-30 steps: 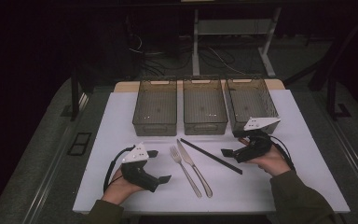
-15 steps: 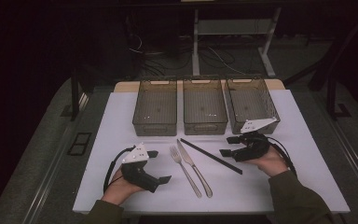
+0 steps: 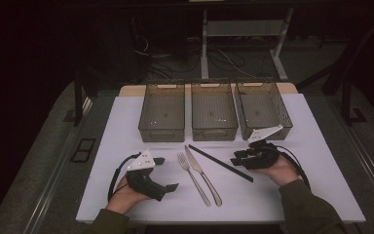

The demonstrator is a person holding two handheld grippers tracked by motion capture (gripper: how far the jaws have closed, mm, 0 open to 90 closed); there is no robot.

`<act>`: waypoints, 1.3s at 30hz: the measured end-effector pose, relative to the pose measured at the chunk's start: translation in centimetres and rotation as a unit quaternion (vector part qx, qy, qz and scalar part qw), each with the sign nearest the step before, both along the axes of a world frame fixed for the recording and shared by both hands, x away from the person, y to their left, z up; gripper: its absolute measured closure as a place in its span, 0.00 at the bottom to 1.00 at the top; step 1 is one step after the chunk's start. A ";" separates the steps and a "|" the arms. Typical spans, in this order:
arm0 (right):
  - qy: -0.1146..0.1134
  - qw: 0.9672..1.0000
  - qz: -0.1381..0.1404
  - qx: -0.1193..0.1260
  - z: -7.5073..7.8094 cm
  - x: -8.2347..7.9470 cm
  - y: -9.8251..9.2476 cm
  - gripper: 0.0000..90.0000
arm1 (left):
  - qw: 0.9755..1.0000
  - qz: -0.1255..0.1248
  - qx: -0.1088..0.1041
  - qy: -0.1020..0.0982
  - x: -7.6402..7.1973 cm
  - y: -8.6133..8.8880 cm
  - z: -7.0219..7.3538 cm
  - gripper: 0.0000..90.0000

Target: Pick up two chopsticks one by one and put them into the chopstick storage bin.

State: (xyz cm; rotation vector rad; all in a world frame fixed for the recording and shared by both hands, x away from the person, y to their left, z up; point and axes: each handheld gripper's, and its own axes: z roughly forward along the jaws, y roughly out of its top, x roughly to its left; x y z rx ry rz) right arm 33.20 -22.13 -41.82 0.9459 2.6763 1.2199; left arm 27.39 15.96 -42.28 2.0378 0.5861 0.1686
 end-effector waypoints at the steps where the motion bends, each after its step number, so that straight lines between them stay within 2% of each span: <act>1: 0.000 1.000 0.003 -0.005 -0.2 0.0 0.1 0.74 | 1.000 0.000 0.000 0.000 0.0 0.0 0.0 0.00; 9: 0.010 1.000 0.009 -0.024 -0.9 0.1 0.5 0.82 | 1.000 0.001 -0.001 0.001 0.0 -0.1 0.0 0.00; 18: 0.013 0.998 0.016 -0.052 -1.6 0.1 1.0 0.86 | 1.000 -0.001 0.003 0.001 0.0 -0.1 -0.1 0.00; 39: 0.017 0.998 0.016 -0.062 -2.0 0.2 1.0 0.89 | 1.000 -0.003 0.003 0.002 -0.1 -0.1 -0.1 0.00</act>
